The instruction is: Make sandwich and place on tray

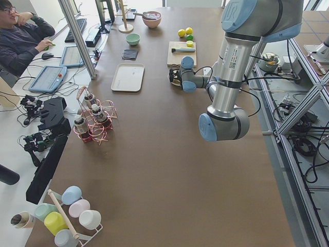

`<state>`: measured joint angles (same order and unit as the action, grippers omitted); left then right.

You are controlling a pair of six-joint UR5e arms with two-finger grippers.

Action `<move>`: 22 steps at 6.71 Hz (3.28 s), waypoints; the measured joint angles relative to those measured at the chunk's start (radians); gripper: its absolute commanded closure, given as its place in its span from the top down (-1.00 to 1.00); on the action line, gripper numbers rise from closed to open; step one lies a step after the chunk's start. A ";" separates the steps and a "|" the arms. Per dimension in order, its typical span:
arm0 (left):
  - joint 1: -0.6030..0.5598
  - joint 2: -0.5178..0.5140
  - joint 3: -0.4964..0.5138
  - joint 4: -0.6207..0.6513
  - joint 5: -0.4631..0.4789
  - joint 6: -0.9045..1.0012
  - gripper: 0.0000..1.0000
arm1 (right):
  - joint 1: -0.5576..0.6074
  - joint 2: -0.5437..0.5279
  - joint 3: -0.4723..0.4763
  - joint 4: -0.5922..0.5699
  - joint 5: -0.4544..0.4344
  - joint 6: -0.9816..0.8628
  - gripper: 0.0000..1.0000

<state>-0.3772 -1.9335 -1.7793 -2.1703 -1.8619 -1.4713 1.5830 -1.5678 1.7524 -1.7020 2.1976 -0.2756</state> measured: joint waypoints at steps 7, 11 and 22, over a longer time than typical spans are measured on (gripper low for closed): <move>-0.427 -0.380 0.478 0.001 -0.352 0.227 -1.00 | 0.000 -0.006 -0.002 0.002 -0.006 -0.002 1.00; -0.494 -0.644 0.974 -0.146 -0.358 0.286 -1.00 | 0.000 -0.003 -0.002 0.012 -0.018 -0.002 1.00; -0.480 -0.294 0.539 -0.249 -0.272 0.302 0.96 | 0.000 -0.008 -0.046 0.038 -0.011 0.000 1.00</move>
<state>-0.8569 -2.2278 -1.2403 -2.4188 -2.1336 -1.1695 1.5830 -1.5760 1.7067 -1.6639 2.1863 -0.2761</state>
